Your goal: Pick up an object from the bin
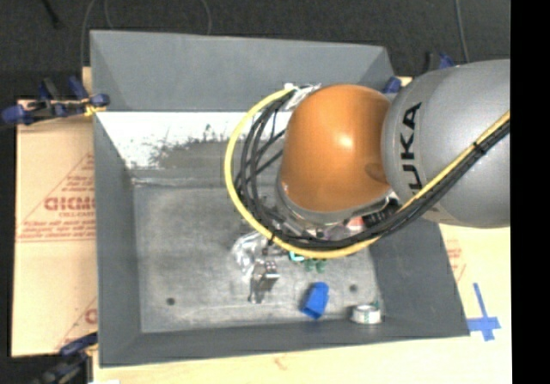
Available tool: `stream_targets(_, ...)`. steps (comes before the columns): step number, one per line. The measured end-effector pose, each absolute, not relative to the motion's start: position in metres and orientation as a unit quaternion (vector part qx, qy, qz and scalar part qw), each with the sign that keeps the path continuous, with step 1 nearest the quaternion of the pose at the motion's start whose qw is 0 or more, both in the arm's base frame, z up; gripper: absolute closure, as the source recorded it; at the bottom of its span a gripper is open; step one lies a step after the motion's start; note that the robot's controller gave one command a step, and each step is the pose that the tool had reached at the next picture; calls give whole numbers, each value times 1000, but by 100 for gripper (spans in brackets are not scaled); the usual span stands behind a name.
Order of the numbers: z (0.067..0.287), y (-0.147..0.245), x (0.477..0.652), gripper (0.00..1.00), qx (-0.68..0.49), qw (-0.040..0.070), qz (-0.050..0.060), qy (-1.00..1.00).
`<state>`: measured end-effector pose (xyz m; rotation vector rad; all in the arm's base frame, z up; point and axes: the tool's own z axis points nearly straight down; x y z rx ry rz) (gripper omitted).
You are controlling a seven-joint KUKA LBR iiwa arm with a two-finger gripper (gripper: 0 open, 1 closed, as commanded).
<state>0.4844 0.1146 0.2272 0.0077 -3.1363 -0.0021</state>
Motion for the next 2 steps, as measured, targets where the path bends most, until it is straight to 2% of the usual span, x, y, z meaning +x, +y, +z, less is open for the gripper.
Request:
stream_targets(1,122,76,519,0,100,-9,-1,-995)
stream_targets(2,110,70,519,0,74,-2,0,-997)
